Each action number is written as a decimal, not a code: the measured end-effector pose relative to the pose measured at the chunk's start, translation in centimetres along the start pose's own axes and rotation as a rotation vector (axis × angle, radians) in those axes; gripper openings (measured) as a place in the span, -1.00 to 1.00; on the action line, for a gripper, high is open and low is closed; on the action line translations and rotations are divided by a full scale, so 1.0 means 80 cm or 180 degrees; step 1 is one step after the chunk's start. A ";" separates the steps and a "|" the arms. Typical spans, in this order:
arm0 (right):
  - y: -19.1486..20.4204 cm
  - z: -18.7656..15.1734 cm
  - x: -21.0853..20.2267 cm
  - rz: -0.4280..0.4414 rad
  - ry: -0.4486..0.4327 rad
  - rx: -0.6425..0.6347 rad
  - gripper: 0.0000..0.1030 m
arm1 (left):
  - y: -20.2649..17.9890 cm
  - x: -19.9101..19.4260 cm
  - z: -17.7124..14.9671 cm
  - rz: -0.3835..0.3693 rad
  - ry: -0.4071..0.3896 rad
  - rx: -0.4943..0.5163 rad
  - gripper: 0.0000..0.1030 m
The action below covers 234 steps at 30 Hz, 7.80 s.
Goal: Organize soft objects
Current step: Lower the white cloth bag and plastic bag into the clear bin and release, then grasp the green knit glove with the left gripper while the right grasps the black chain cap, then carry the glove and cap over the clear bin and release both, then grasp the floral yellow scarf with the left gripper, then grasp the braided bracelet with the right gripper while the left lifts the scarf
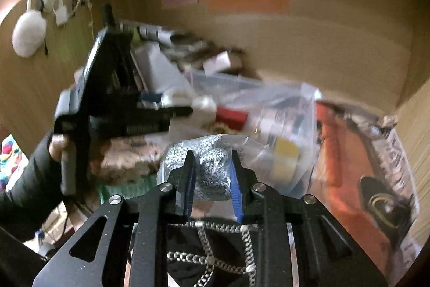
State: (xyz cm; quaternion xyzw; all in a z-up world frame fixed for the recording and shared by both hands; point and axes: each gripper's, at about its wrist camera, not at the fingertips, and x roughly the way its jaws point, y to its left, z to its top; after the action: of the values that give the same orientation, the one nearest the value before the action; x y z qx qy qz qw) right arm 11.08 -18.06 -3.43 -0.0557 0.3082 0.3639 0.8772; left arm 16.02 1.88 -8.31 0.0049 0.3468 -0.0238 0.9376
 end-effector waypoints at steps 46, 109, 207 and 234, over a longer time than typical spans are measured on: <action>0.021 0.001 -0.053 -0.0386 -0.0360 0.0036 0.54 | -0.023 -0.123 -0.094 -0.0236 -0.0021 -0.0037 0.76; -0.023 0.027 -0.051 -0.0470 -0.0849 0.0357 -0.67 | -0.010 -0.158 -0.014 -0.0189 -0.0831 -0.0267 -0.79; -0.053 -0.074 0.059 -0.0517 0.0683 0.0476 -0.46 | -0.044 -0.043 -0.116 -0.0370 0.0508 -0.0023 -0.42; -0.059 -0.055 0.046 -0.0516 0.0505 0.0480 0.60 | -0.021 -0.107 -0.067 -0.0384 -0.0081 -0.0160 -0.47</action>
State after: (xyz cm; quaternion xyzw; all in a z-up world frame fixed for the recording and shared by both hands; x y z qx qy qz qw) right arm 14.03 -20.68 -9.72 -0.0429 0.3975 0.2620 0.8783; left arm 5.99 0.72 -6.81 -0.0399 0.3349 -0.0717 0.9387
